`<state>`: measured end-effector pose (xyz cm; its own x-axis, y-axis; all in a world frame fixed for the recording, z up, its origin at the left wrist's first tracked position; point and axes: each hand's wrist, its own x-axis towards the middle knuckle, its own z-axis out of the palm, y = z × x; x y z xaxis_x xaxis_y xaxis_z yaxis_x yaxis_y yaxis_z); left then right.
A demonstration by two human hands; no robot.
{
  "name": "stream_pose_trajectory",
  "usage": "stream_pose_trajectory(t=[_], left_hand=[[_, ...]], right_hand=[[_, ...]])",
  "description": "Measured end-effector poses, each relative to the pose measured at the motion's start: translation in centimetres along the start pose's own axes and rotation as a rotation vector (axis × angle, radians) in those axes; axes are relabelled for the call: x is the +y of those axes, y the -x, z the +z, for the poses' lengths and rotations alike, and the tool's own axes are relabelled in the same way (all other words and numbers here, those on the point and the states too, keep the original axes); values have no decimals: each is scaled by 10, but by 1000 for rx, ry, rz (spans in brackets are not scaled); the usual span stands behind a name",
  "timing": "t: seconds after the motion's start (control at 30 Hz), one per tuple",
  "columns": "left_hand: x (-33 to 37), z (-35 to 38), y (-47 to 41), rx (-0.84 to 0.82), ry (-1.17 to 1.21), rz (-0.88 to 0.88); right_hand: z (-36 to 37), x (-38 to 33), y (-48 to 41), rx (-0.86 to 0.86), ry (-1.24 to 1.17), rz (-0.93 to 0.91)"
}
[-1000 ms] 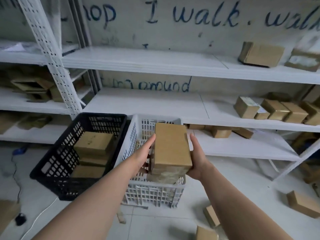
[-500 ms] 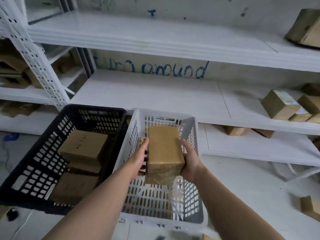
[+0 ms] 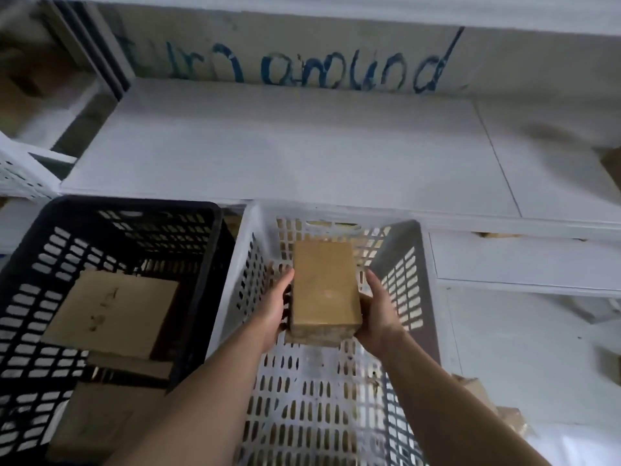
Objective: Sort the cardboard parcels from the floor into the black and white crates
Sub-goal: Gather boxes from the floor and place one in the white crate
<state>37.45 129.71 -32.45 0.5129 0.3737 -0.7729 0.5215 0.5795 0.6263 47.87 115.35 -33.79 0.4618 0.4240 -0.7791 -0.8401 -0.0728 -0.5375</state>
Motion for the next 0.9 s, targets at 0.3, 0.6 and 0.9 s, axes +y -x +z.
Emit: stream_pose_trajectory(t=[0.3,0.6,0.9], left_hand=[[10,-16,-56,31,-31,-70],[6,-15,-56,99,-59,-111],[43,2,6,268,-419,242]], right_hand=[[9,20,-66,82,1,43],[16,29,-54,76,90,1],[24,3,32,112,62,-160]])
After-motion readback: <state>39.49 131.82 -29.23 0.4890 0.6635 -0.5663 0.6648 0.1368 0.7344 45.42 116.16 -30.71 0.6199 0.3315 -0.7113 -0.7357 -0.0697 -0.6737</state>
